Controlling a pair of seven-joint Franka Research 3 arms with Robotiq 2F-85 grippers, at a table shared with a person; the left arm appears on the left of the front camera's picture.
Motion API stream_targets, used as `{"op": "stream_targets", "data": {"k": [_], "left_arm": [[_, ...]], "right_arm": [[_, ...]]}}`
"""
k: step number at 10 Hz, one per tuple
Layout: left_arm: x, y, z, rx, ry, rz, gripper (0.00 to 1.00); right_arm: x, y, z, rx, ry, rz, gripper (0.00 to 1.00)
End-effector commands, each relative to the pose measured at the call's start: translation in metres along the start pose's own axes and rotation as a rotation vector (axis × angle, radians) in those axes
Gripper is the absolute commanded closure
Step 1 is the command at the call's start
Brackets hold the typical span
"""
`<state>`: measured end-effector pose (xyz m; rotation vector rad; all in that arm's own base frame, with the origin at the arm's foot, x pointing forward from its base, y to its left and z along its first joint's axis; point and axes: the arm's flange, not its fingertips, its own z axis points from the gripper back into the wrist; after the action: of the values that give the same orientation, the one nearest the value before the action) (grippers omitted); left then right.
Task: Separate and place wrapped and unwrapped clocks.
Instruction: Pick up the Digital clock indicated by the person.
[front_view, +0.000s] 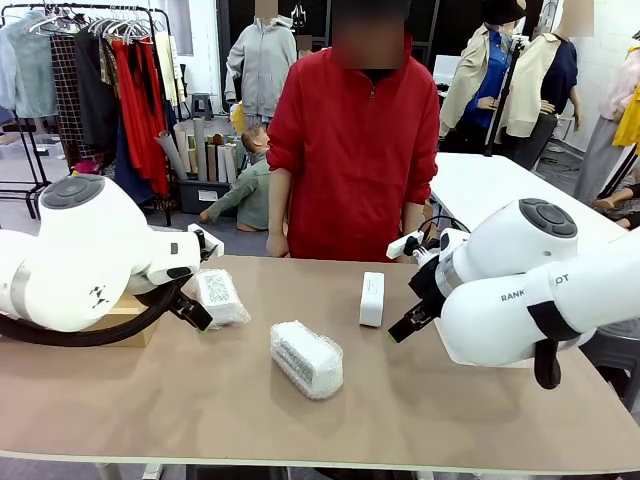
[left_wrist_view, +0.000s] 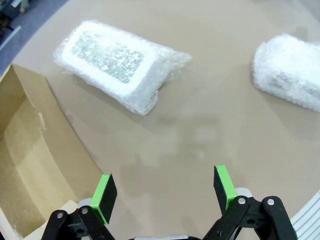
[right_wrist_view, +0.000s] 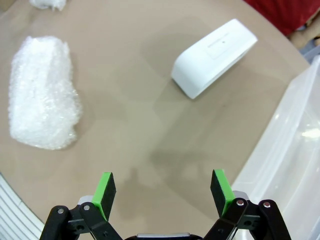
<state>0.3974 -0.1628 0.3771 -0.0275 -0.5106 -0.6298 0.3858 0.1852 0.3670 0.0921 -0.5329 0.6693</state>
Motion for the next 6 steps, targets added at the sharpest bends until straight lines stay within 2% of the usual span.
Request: {"op": "stream_targets", "data": {"k": [1, 2, 3, 4, 6], "left_arm": [[0.007, 0.001, 0.018, -0.056, -0.002, -0.033, 0.00], [0.011, 0.004, 0.026, -0.109, -0.008, -0.062, 0.00], [0.012, 0.009, 0.032, -0.219, 0.011, -0.101, 0.00], [0.017, 0.013, 0.044, -0.330, -0.058, -0.173, 0.00], [0.025, 0.025, 0.068, -0.356, -0.092, -0.224, 0.00]], "right_arm": [[0.002, -0.013, 0.009, 0.076, 0.011, 0.020, 0.00], [0.007, -0.012, 0.013, 0.111, 0.020, 0.032, 0.00], [0.013, -0.013, 0.020, 0.192, 0.067, 0.055, 0.00], [0.020, -0.014, 0.028, 0.203, 0.074, 0.072, 0.00], [0.037, -0.015, 0.054, 0.279, 0.085, 0.139, 0.00]]}}
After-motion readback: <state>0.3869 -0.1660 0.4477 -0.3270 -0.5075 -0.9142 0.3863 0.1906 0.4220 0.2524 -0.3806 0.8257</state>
